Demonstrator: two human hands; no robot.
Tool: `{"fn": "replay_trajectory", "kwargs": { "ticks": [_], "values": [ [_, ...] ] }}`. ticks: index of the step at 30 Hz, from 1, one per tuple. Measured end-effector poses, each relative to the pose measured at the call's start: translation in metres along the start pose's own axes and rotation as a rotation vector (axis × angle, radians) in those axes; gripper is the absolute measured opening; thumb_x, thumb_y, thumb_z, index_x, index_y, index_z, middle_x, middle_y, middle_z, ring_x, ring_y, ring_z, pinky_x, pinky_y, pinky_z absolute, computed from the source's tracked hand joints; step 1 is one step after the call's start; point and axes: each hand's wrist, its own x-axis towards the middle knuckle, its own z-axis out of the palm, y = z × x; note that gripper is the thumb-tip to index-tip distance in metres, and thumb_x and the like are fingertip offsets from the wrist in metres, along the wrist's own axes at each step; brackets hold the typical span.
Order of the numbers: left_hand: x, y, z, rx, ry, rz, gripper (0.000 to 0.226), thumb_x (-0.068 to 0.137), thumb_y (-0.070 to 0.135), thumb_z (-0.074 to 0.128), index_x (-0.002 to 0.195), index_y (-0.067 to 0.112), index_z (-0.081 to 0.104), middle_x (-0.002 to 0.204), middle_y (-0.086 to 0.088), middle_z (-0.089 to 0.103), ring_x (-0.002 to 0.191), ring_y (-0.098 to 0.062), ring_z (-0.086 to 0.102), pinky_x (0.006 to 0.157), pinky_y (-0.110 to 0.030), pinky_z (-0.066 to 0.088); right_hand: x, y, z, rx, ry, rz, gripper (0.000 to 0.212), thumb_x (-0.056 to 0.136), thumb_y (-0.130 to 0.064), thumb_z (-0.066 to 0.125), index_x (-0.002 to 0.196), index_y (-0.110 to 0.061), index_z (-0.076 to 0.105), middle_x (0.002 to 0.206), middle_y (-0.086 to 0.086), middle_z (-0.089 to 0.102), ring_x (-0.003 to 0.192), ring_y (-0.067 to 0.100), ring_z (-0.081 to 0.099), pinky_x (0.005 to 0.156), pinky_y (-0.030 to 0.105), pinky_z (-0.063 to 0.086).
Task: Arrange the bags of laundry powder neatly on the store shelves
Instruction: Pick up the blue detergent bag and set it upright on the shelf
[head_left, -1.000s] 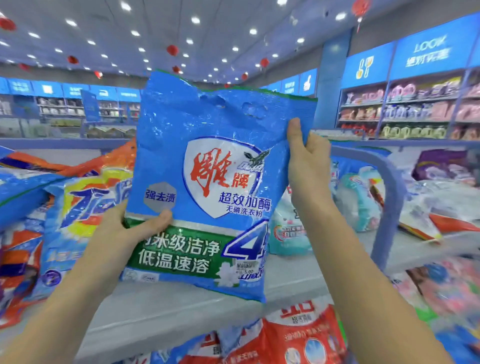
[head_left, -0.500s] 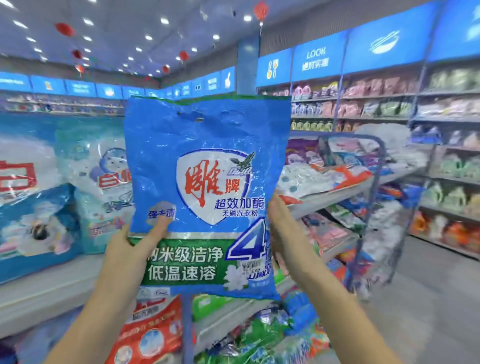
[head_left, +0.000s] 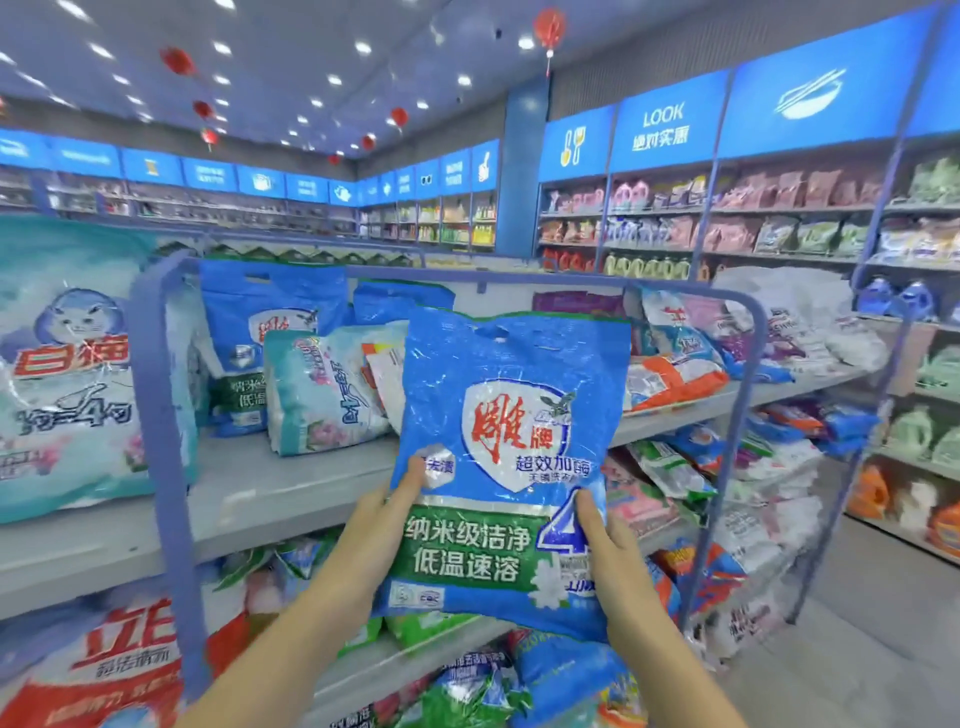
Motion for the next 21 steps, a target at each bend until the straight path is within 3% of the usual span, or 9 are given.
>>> {"fn": "replay_trajectory", "kwargs": {
  "ticks": [2, 4, 7, 9, 10, 13, 15, 18, 21],
  "values": [
    [0.019, 0.002, 0.007, -0.026, -0.034, -0.013, 0.055, 0.066, 0.062, 0.068, 0.101, 0.019, 0.068, 0.093, -0.008, 0.074, 0.088, -0.026, 0.071, 0.091, -0.049, 0.050, 0.024, 0.002, -0.006, 0.005, 0.028, 0.004, 0.052, 0.089, -0.048, 0.045, 0.132, -0.019, 0.043, 0.124, -0.006, 0.045, 0.122, 0.020, 0.046, 0.103, 0.037, 0.035],
    [0.038, 0.005, 0.008, -0.042, -0.050, -0.001, 0.069, 0.053, 0.063, 0.077, 0.107, 0.021, 0.065, 0.100, -0.006, 0.073, 0.091, -0.023, 0.070, 0.092, -0.045, 0.051, 0.048, 0.000, -0.008, -0.013, 0.033, -0.034, 0.033, 0.092, -0.042, 0.044, 0.115, -0.022, 0.055, 0.115, -0.003, 0.059, 0.105, 0.018, 0.059, 0.091, 0.038, 0.045],
    [0.066, 0.021, 0.003, -0.047, 0.034, 0.075, 0.062, 0.045, 0.052, 0.075, 0.094, 0.015, 0.062, 0.082, -0.003, 0.074, 0.080, -0.021, 0.069, 0.081, -0.039, 0.054, 0.091, -0.008, 0.003, -0.028, -0.010, -0.073, 0.026, 0.089, -0.046, 0.049, 0.099, -0.025, 0.059, 0.097, -0.001, 0.069, 0.088, 0.020, 0.067, 0.087, 0.043, 0.051],
    [0.081, 0.035, 0.000, -0.034, 0.099, 0.110, 0.056, 0.054, 0.053, 0.067, 0.094, 0.013, 0.061, 0.079, -0.004, 0.073, 0.076, -0.019, 0.068, 0.074, -0.035, 0.053, 0.120, -0.014, 0.017, -0.017, -0.056, -0.096, 0.026, 0.088, -0.046, 0.050, 0.099, -0.024, 0.061, 0.104, 0.002, 0.069, 0.092, 0.022, 0.067, 0.091, 0.044, 0.051],
    [0.089, 0.042, -0.003, -0.033, 0.134, 0.134, 0.049, 0.064, 0.052, 0.063, 0.093, 0.013, 0.061, 0.080, -0.005, 0.073, 0.074, -0.018, 0.068, 0.073, -0.034, 0.053, 0.134, -0.017, 0.025, -0.013, -0.096, -0.120, 0.022, 0.089, -0.044, 0.050, 0.097, -0.026, 0.060, 0.105, -0.001, 0.069, 0.090, 0.017, 0.067, 0.089, 0.037, 0.053],
    [0.106, 0.060, -0.014, -0.019, 0.350, 0.189, 0.033, 0.087, 0.046, 0.052, 0.092, 0.015, 0.060, 0.080, -0.003, 0.069, 0.070, -0.013, 0.067, 0.069, -0.031, 0.052, 0.165, -0.025, 0.052, -0.010, -0.267, -0.144, 0.011, 0.096, -0.036, 0.040, 0.094, -0.034, 0.051, 0.095, -0.016, 0.063, 0.068, -0.012, 0.060, 0.065, 0.008, 0.048],
    [0.114, 0.071, -0.026, 0.024, 0.506, 0.261, 0.033, 0.090, 0.045, 0.050, 0.083, 0.013, 0.058, 0.070, 0.001, 0.067, 0.053, -0.002, 0.063, 0.054, -0.022, 0.048, 0.184, -0.032, 0.076, 0.001, -0.449, -0.107, 0.023, 0.098, -0.039, 0.029, 0.099, -0.034, 0.052, 0.088, -0.017, 0.067, 0.065, -0.014, 0.061, 0.061, 0.007, 0.047],
    [0.122, 0.085, -0.048, 0.041, 0.700, 0.347, 0.036, 0.091, 0.040, 0.051, 0.070, 0.012, 0.054, 0.041, 0.007, 0.060, 0.034, -0.001, 0.055, 0.049, -0.021, 0.045, 0.218, -0.044, 0.108, -0.013, -0.637, -0.127, 0.041, 0.099, -0.041, 0.019, 0.109, -0.026, 0.056, 0.092, -0.004, 0.072, 0.081, 0.006, 0.068, 0.066, 0.017, 0.052],
    [0.122, 0.100, -0.066, 0.040, 0.898, 0.401, 0.033, 0.092, 0.039, 0.050, 0.073, 0.013, 0.054, 0.045, 0.003, 0.061, 0.037, -0.006, 0.057, 0.042, -0.019, 0.045, 0.263, -0.048, 0.135, -0.207, -0.614, -0.367, 0.031, 0.100, -0.028, 0.034, 0.125, -0.016, 0.048, 0.118, 0.009, 0.062, 0.099, 0.017, 0.058, 0.083, 0.023, 0.044]
  ]
}}
